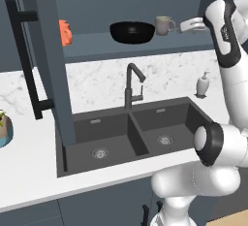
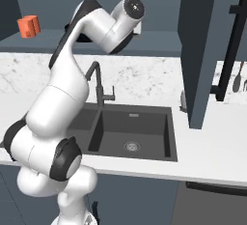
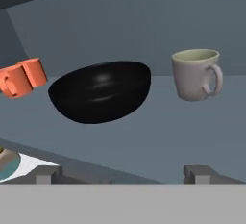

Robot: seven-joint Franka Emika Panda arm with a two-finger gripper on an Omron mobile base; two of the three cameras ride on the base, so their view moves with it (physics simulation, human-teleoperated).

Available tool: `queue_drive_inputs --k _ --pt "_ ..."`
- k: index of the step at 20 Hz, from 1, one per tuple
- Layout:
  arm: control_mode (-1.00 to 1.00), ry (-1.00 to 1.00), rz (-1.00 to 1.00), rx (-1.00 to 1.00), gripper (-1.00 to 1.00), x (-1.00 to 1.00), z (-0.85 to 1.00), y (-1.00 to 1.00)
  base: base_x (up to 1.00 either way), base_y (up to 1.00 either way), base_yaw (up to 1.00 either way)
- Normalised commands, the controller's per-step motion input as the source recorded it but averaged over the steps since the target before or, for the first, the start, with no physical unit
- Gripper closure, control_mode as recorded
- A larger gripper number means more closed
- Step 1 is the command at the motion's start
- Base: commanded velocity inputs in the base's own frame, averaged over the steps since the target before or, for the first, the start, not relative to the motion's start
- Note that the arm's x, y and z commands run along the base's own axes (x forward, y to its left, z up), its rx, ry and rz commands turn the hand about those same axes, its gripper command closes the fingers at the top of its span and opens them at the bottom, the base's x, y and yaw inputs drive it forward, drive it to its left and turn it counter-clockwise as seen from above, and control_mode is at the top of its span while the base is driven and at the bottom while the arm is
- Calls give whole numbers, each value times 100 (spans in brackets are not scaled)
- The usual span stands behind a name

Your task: Gather all objects into one cabinet and sort the glasses and bowls to opposite sides.

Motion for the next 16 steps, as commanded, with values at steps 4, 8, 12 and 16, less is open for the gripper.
queue_drive_inputs --k 4,8,12,16 --pt "-100 0 7 0 -100 11 0 -41 0 0 0" --pt "-100 0 6 0 -100 17 -4 -26 0 0 0" --pt "-100 0 4 0 -100 33 -12 -5 0 0 0" --pt "-100 -1 0 0 -100 56 -13 0 0 0 0"
